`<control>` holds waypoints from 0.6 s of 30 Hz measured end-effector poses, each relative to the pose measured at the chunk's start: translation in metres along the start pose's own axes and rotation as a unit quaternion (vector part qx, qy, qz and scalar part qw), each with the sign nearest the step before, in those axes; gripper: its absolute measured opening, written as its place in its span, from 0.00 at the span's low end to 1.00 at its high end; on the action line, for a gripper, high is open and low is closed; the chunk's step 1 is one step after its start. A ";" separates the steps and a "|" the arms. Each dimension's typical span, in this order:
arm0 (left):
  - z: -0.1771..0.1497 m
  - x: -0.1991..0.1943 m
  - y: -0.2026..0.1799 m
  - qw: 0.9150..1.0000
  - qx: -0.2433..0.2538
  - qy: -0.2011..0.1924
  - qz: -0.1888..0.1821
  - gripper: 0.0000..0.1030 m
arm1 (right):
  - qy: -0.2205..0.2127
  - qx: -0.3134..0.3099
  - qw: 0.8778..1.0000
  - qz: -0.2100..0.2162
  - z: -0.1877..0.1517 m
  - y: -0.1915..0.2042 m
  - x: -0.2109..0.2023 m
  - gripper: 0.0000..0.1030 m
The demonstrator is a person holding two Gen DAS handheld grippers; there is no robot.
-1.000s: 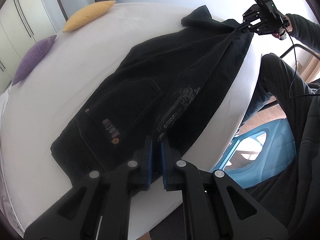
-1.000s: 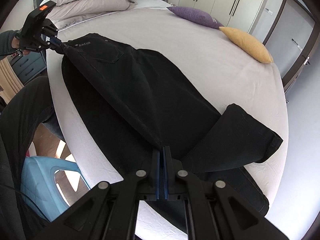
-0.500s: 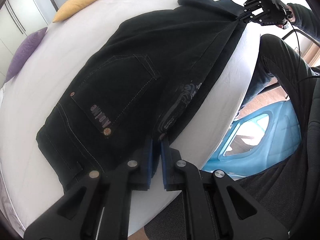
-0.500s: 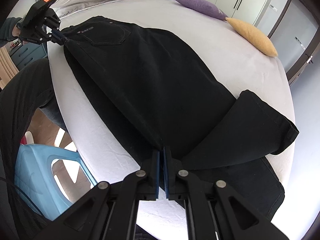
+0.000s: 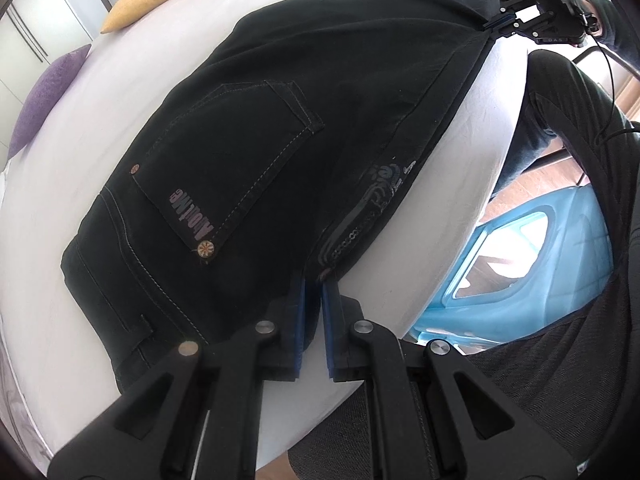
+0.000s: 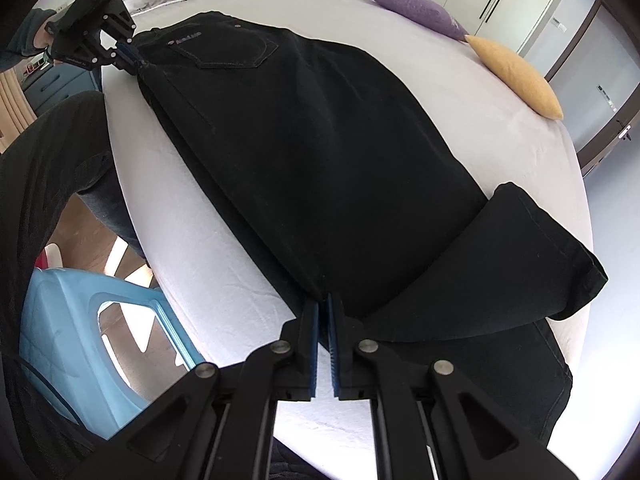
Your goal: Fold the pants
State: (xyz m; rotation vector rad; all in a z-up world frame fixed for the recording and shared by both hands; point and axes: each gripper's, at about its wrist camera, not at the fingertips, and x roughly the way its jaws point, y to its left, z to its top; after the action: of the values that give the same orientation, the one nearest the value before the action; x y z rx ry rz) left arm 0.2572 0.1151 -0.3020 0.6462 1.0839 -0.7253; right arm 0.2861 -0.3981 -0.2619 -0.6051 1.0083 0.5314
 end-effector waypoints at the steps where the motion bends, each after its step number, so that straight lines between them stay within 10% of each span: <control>1: 0.001 0.002 0.000 1.000 0.001 0.001 0.004 0.07 | 0.000 0.001 1.000 -0.001 0.000 0.000 0.001 0.06; 15: -0.004 0.018 0.006 1.000 -0.012 0.015 0.010 0.07 | -0.006 0.017 1.000 0.004 -0.005 0.000 0.007 0.10; 18: -0.004 0.015 0.006 1.000 -0.013 0.012 0.014 0.10 | -0.013 0.040 0.999 0.015 -0.006 -0.005 0.002 0.24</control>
State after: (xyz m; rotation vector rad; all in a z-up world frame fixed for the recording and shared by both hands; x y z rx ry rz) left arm 0.2639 0.1182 -0.3163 0.6479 1.1027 -0.6804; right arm 0.2862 -0.4054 -0.2650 -0.5120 1.0104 0.5225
